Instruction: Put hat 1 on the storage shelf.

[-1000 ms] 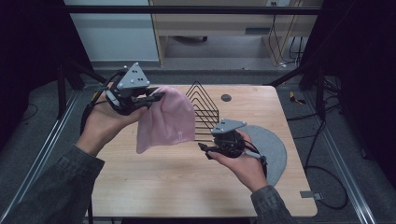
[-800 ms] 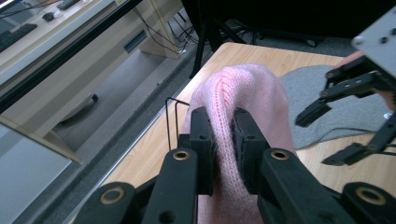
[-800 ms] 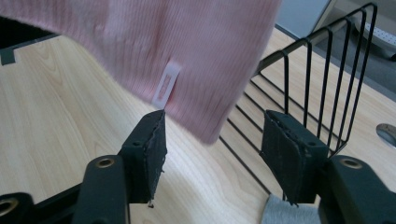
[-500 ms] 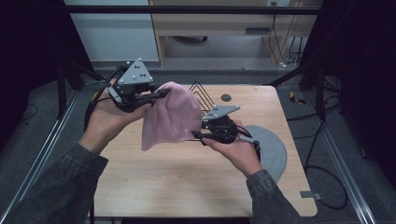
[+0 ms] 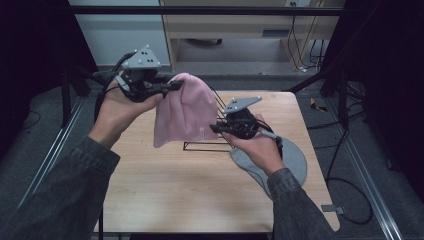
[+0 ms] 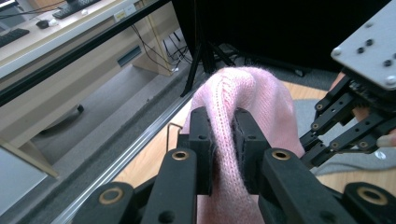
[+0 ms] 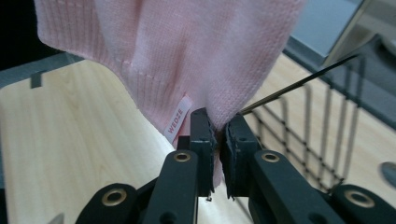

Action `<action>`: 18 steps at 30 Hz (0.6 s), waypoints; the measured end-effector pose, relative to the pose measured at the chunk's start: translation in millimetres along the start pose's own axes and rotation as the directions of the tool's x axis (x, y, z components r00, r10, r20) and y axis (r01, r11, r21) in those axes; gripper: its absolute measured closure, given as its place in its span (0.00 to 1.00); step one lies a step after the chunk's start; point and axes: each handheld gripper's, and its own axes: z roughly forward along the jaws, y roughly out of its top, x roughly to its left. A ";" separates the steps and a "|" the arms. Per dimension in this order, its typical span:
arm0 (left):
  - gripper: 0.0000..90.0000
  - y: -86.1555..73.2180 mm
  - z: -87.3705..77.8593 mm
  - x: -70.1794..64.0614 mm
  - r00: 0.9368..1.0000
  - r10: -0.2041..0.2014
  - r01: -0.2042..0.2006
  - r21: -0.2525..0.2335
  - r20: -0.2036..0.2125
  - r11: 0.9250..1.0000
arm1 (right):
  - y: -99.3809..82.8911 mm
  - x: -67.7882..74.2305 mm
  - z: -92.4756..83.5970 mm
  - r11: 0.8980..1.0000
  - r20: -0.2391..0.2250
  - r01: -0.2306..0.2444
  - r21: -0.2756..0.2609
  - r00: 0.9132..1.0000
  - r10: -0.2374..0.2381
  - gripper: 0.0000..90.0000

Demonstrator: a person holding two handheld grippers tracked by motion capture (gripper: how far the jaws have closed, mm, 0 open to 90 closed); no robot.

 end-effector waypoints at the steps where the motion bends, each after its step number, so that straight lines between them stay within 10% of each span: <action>1: 0.89 2.5 1.7 4.3 1.000 -0.005 0.005 -0.005 0.000 1.000 | 4.8 -2.8 -2.2 1.000 0.006 0.004 0.002 1.000 -0.004 0.93; 9: 0.88 15.7 15.2 27.4 0.999 -0.039 0.037 -0.064 -0.025 0.997 | 38.3 -29.6 -6.4 1.000 0.083 0.031 -0.001 0.996 -0.030 0.94; 18: 0.88 14.0 33.0 33.3 0.998 -0.046 0.043 -0.065 -0.045 0.997 | 33.7 -42.9 7.2 1.000 0.114 -0.007 -0.014 0.993 0.009 0.94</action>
